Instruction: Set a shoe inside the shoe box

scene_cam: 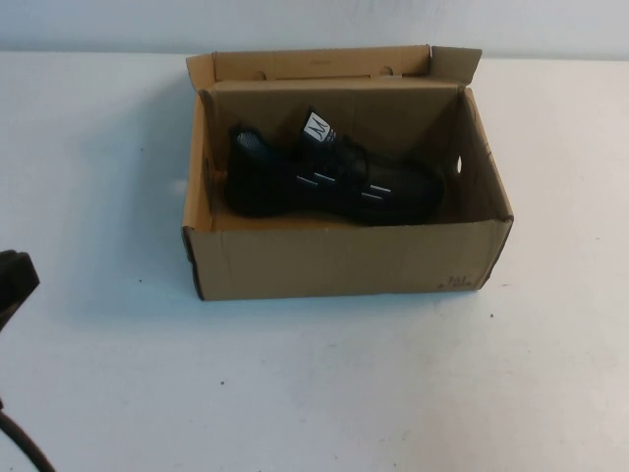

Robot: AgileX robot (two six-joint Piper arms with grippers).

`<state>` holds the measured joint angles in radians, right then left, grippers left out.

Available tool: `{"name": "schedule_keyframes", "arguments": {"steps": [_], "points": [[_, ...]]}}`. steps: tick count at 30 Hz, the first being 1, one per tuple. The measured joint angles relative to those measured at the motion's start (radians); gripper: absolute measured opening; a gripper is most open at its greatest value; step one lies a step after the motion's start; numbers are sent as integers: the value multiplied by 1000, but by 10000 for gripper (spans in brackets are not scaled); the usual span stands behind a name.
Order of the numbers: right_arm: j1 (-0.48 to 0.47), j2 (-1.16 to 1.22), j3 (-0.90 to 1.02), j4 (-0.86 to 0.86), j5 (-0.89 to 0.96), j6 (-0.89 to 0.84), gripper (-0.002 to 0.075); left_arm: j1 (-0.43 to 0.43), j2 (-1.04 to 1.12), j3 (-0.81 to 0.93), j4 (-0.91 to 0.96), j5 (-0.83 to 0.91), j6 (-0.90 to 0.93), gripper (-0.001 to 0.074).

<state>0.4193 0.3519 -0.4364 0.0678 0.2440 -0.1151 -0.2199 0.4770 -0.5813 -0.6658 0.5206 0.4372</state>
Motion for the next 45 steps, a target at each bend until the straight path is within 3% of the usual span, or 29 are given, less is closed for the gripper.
{"name": "schedule_keyframes", "arguments": {"steps": [6, 14, 18, 22, 30, 36, 45], "points": [[0, 0, 0, 0, 0, 0, -16, 0, -23, 0, 23, 0, 0, -1], [0, 0, 0, 0, 0, 0, -16, 0, -175, 136, 293, -119, -29, -1], [0, 0, 2, 0, 6, 0, -16, 0, -300, 319, 489, -304, -203, -1], [0, 0, 2, 0, 9, 0, -16, 39, -402, 463, 649, -376, -398, -1], [0, 0, 2, 0, 11, 0, -16, 133, -485, 604, 692, -311, -481, -1], [0, -1, 2, 0, 12, 0, -16, 135, -486, 608, 738, -137, -483, -1], [0, -1, 2, 0, 15, 0, -16, 135, -489, 608, 767, -133, -485, -1]]}}
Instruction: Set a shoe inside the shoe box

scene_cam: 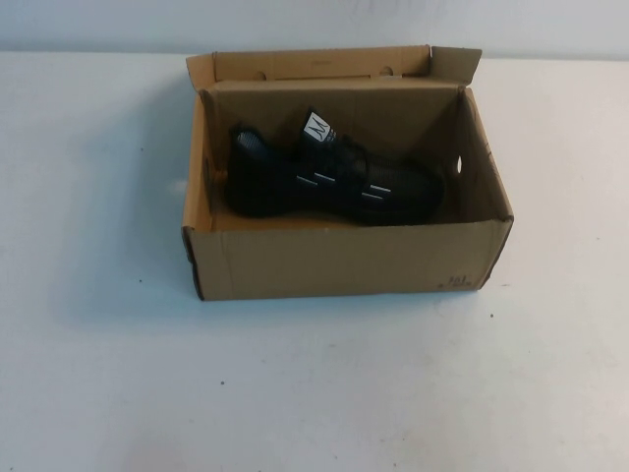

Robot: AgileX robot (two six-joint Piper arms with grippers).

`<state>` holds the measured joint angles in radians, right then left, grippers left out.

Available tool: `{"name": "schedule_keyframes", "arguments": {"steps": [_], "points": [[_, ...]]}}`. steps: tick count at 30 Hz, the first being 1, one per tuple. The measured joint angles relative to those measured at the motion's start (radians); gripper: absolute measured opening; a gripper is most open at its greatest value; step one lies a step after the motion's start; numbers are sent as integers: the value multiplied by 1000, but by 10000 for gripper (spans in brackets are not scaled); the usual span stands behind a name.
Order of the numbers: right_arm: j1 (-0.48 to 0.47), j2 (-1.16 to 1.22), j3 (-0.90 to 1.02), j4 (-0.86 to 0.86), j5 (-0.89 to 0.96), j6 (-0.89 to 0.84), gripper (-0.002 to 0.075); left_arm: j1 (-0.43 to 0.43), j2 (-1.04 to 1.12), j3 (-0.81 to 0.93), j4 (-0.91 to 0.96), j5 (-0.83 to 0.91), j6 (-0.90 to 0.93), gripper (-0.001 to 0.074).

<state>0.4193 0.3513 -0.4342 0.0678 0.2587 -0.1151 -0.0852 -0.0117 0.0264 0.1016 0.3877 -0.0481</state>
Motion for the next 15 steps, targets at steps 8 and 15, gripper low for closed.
{"name": "schedule_keyframes", "arguments": {"steps": [8, 15], "points": [[0, 0, 0, 0, 0, 0, -16, -52, 0, 0, 28, 0, 0, -1], [0, 0, 0, 0, 0, 0, -16, -75, 0, 0, 25, 0, 0, -1]]}}
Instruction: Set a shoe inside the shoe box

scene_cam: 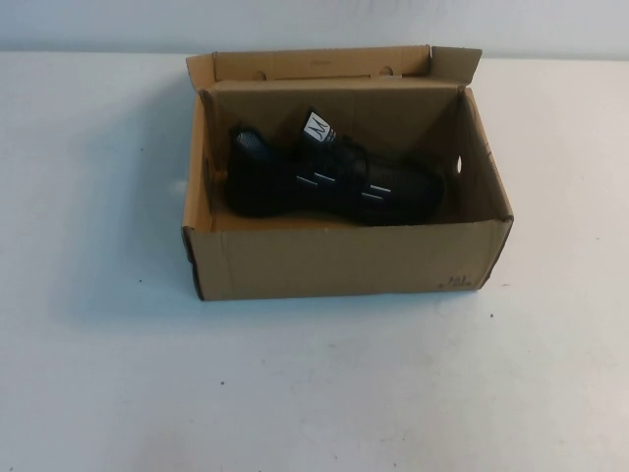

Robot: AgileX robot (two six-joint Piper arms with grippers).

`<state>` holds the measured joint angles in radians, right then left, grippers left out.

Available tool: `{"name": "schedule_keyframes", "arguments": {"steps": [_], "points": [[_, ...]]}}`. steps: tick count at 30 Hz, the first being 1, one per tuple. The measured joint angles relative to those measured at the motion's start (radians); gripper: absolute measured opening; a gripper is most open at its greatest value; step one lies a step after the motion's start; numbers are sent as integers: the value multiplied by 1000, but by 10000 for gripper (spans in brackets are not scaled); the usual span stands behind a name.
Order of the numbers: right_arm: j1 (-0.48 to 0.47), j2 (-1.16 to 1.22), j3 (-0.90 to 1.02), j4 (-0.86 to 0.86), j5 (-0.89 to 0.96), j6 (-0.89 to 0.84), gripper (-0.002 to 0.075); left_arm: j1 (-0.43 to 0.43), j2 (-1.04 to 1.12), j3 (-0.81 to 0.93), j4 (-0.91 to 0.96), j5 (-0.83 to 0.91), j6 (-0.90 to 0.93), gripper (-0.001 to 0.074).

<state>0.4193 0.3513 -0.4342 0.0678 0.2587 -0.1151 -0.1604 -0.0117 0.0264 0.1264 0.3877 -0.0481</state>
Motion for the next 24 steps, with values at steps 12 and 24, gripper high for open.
{"name": "schedule_keyframes", "arguments": {"steps": [12, 24], "points": [[-2, -6, 0, 0, 8, 0, -16, -1, 0, 0, 0, 2, 0, -1], [-192, -124, 0, -8, 14, 0, -16, -1, 0, 0, 0, 2, 0, -1]]}}
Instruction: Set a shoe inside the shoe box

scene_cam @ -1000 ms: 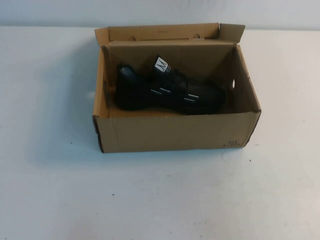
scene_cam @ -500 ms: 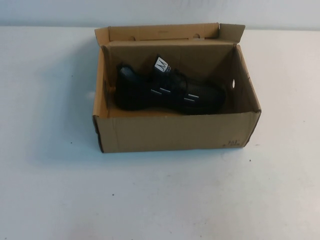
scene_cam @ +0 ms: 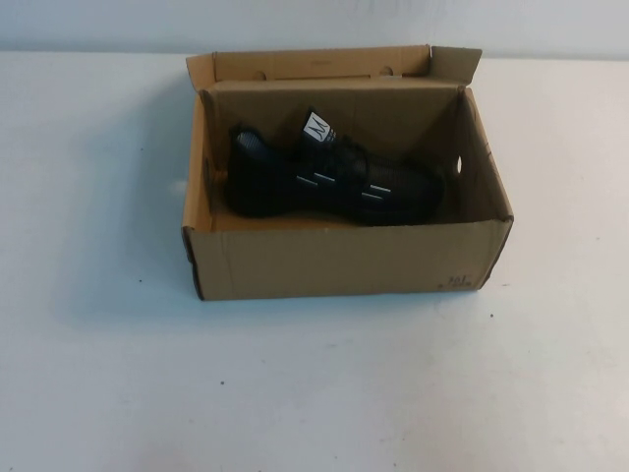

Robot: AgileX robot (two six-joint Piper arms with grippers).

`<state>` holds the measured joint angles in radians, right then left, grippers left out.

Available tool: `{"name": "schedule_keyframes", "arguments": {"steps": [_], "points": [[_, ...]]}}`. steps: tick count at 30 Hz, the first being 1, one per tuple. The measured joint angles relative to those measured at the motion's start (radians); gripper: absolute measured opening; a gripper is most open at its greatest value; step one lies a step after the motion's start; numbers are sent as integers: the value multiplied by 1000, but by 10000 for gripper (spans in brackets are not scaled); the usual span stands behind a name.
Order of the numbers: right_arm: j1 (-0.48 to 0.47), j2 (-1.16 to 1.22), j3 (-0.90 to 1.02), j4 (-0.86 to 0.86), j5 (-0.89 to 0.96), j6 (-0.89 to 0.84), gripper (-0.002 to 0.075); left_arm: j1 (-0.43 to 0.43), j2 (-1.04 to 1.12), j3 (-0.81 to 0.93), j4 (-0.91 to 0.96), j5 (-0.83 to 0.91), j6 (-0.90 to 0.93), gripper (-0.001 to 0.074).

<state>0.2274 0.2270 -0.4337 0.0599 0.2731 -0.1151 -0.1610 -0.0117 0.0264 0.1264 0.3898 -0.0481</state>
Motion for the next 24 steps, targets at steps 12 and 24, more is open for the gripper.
{"name": "schedule_keyframes", "arguments": {"steps": [12, 24], "points": [[-146, -155, 295, -41, -273, -18, -16, 0, 0, 0, 0, 0, 0, -2], [-172, -234, 460, 35, -38, -18, -16, 0, 0, 0, 0, 0, 0, -2]]}}
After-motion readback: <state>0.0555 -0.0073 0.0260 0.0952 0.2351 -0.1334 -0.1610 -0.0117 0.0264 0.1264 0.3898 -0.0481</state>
